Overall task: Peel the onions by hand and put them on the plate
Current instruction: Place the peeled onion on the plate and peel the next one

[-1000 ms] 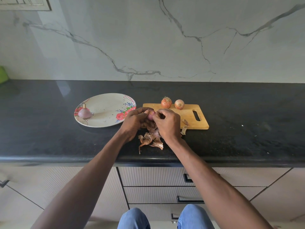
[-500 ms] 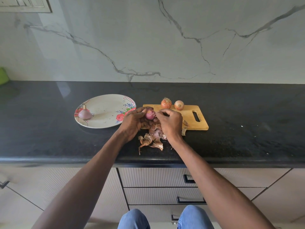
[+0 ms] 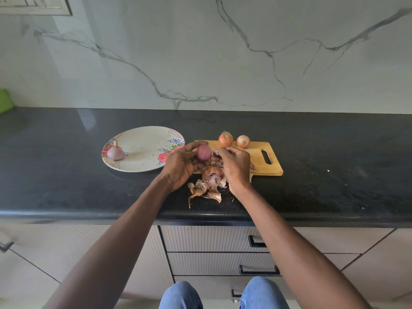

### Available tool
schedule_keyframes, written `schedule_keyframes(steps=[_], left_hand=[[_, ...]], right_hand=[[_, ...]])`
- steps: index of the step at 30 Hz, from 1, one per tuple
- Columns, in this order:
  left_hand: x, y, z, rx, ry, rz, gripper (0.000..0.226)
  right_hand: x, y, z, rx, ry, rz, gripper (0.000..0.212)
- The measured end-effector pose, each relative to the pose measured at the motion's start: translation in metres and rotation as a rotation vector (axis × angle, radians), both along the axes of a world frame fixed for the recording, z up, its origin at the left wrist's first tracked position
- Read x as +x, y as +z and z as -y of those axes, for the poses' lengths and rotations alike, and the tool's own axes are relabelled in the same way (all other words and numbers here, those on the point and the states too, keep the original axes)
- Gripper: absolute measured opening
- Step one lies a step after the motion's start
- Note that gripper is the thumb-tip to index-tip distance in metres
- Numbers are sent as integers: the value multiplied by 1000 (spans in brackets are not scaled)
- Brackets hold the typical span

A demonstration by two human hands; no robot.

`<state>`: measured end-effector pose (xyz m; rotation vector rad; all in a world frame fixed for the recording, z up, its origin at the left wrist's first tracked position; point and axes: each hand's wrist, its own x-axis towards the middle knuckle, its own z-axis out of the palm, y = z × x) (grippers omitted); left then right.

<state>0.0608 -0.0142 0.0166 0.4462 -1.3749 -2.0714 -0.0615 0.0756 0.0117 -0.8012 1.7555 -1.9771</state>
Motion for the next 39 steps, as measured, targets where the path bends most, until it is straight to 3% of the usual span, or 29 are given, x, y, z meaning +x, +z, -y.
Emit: schedule_keyframes(steps=[8, 12, 14, 15, 17, 21, 26, 32, 39], left_hand=[[-1, -2, 8, 50, 84, -52, 29], [-2, -1, 7, 87, 89, -63, 19], [-2, -3, 8, 81, 105, -51, 17], [-2, -3, 9, 71, 117, -45, 17], [-1, -4, 9, 42, 129, -35, 17], [-1, -6, 10, 36, 83, -80, 16], [-2, -7, 8, 8, 80, -59, 20], [-3, -6, 4, -25, 82, -58, 26], [-2, -9, 3, -141, 67, 9, 11]], right_hand=[[-4, -2, 0, 28, -147, -101, 37], [1, -11, 4, 108, -173, -513, 28], [2, -16, 7, 157, -190, -677, 10], [2, -15, 7, 148, -185, -682, 6], [1, -9, 4, 80, -149, -621, 25], [4, -5, 3, 63, -29, -578, 41], [4, -13, 6, -4, -19, -675, 25], [0, -16, 9, -32, -53, -750, 23], [0, -19, 11, 12, -156, -881, 23]])
